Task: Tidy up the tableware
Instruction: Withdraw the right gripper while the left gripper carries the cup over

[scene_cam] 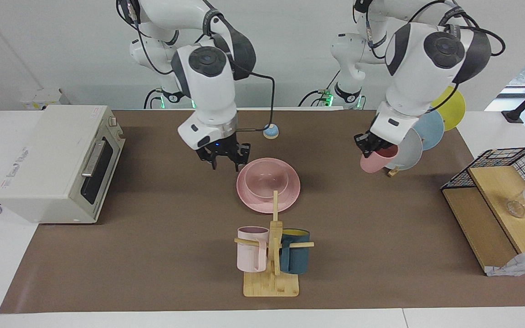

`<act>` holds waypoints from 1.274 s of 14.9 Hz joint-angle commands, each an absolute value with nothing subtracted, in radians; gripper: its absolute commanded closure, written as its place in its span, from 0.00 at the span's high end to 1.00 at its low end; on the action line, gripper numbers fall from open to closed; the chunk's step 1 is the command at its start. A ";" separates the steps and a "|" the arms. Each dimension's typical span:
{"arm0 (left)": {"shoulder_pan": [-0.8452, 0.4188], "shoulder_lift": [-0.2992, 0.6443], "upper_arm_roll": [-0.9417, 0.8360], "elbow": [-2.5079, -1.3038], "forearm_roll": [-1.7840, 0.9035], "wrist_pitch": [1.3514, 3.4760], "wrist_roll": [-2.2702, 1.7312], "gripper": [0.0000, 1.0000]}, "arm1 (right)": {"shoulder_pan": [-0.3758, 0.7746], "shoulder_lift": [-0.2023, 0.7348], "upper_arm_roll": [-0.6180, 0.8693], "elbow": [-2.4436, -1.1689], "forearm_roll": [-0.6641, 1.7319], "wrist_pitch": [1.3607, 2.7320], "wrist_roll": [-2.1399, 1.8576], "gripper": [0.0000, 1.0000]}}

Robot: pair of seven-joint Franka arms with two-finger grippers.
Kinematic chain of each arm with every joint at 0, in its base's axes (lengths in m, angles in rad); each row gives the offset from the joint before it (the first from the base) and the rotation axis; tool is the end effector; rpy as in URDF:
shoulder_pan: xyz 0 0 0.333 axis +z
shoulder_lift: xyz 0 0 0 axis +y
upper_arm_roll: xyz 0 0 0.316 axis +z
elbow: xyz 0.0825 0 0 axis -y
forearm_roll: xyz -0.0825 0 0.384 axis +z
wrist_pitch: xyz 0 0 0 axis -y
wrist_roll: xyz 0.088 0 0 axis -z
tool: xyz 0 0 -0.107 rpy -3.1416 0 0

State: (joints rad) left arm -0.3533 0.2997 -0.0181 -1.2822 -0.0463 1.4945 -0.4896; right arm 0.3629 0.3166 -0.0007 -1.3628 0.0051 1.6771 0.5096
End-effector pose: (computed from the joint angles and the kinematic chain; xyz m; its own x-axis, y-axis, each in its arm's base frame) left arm 0.5908 -0.2338 0.5747 0.9881 0.1162 -0.1012 0.1172 -0.9931 0.0046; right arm 0.6125 0.2327 0.5408 0.9891 -0.1474 -0.0044 -0.1474 -0.9891 -0.0031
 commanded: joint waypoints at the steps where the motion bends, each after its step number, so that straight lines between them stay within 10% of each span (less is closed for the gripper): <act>1: -0.477 0.370 -0.002 -1.187 -0.066 1.480 -0.673 0.00 | 0.243 0.229 0.006 -1.379 0.014 1.599 0.366 0.72; 4: -0.587 0.391 -0.005 -1.187 -0.075 1.578 -0.820 0.00 | 0.128 0.201 0.006 -1.385 0.012 1.505 0.234 1.00; 19: -0.716 0.525 -0.006 -1.327 -0.107 1.868 -0.887 0.00 | 0.038 -0.023 -0.028 -1.726 -0.031 1.584 -0.034 1.00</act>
State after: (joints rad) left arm -0.6980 0.5396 -0.0218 -1.2664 -0.0844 1.8209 -0.8650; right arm 0.0445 0.0273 -0.0159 -1.6436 -0.0198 1.5231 0.0088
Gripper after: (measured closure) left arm 0.956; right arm 0.000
